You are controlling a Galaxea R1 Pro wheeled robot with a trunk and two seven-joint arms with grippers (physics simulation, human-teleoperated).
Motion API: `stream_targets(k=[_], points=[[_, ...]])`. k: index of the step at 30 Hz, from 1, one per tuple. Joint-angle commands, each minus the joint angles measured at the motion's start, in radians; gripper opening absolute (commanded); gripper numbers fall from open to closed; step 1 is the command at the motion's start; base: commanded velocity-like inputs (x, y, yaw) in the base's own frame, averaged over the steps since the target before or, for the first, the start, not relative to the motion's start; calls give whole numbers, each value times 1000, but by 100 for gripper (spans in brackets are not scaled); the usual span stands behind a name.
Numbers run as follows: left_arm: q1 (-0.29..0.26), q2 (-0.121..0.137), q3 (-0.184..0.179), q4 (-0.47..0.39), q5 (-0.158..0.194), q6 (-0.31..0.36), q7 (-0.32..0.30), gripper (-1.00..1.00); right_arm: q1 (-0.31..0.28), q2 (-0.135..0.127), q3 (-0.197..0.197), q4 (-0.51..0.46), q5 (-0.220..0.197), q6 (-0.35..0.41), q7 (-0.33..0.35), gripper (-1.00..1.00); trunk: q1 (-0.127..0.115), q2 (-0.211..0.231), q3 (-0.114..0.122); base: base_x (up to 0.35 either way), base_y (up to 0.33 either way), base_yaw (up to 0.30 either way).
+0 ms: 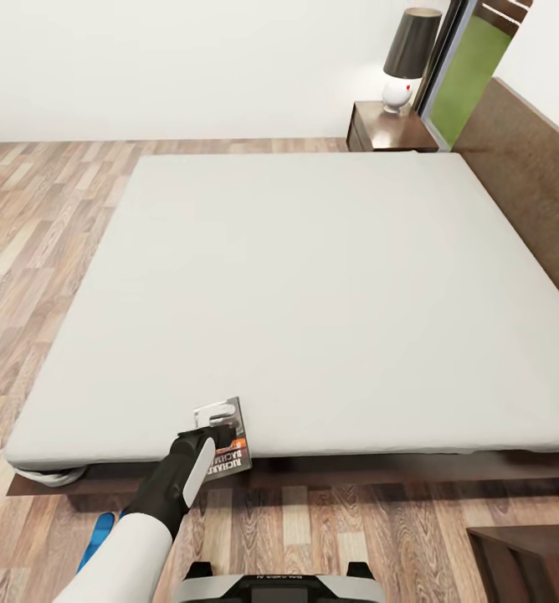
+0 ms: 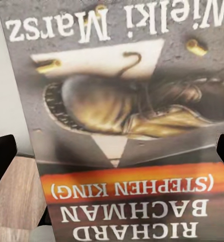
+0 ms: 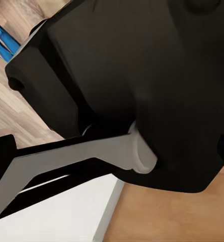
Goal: In the bedroom, move the book from the bed onto either nightstand, and place the two sandals side by side next to the bed.
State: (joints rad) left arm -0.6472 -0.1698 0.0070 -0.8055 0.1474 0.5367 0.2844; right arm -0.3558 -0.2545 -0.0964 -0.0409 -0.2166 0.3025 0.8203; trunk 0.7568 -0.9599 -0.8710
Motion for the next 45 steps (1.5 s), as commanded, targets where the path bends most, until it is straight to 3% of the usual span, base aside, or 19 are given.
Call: stream_targets(k=[1, 36, 40, 43, 44, 45], points=[[0, 0, 1, -1, 11, 3, 7, 100, 0, 0, -8, -1, -1, 10, 2, 100, -4, 7, 3, 0, 0, 0], [0, 7, 17, -3, 14, 5, -2, 100, 0, 1, -7, -1, -1, 7, 1, 100, -138, 252, 112, 0, 0, 0], [0, 35, 29, -5, 32, 6, -23, 100, 0, 1, -7, -2, 0, -3, 0, 100, -153, 280, 125, 0, 0, 0], [0, 65, 35, -6, 79, 6, -85, 100, 0, 1, -6, -2, 0, -5, 0, 100, -165, 301, 134, 0, 0, 0], [0, 137, 36, -7, 149, 32, -194, 100, 0, 2, -6, -2, 0, -6, 0, 100, -169, 308, 137, 0, 0, 0], [0, 156, 36, -7, 170, 43, -231, 100, 0, 2, -6, -2, 0, -6, 0, 100, -172, 315, 141, 0, 0, 0]])
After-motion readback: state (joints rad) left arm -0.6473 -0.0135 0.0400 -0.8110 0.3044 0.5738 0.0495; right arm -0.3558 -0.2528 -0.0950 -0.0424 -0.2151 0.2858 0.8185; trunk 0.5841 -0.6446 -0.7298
